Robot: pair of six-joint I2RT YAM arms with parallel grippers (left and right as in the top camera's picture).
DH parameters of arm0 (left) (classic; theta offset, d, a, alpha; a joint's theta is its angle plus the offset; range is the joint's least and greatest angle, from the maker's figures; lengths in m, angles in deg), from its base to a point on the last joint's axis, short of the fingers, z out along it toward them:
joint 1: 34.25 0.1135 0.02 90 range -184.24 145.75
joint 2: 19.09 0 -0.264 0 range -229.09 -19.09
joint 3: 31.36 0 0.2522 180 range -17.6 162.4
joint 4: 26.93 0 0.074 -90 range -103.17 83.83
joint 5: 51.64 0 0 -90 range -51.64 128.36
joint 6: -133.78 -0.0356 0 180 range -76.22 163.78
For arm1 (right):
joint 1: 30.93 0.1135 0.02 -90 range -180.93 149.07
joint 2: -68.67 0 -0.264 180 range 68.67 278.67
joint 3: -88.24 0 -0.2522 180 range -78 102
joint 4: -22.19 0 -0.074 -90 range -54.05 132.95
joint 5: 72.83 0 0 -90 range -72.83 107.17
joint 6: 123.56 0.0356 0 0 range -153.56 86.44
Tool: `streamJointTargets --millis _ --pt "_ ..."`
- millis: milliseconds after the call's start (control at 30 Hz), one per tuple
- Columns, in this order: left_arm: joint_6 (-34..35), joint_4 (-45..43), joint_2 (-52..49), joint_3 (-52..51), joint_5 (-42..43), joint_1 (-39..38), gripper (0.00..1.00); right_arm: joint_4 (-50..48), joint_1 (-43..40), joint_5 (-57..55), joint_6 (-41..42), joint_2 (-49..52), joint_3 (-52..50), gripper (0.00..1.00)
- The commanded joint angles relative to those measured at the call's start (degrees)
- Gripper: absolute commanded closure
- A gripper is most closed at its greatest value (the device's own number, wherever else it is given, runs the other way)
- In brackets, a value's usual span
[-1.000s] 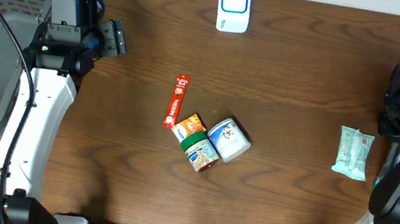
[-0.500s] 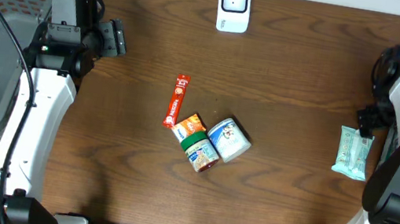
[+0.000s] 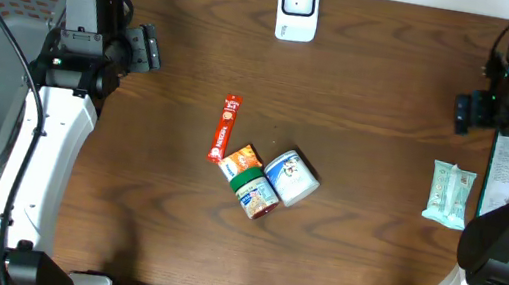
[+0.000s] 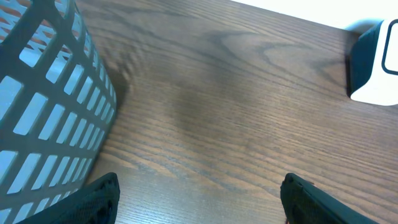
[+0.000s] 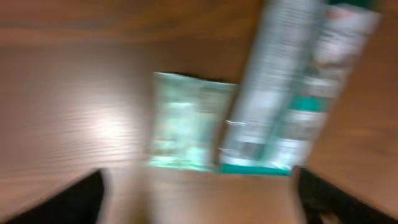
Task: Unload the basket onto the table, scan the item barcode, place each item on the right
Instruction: 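Carry the gloves pack to the right edge and set it down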
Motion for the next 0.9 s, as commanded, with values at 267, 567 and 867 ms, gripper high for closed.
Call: streamJointTargets --millis 267,567,867 --pt "0.1 -0.1 -0.6 0.2 -0.7 0.0 0.17 -9.8 2.6 17.9 3.6 -0.2 -23.2 0.99" --pt "0.1 -0.1 -0.6 0.2 -0.7 0.0 0.17 -27.6 0.7 -0.2 11.5 -0.2 -38.7 0.99" --pt "0.1 -0.1 -0.6 0.2 -0.7 0.0 0.17 -25.2 -3.9 -16.1 16.2 -0.2 -38.2 0.94"
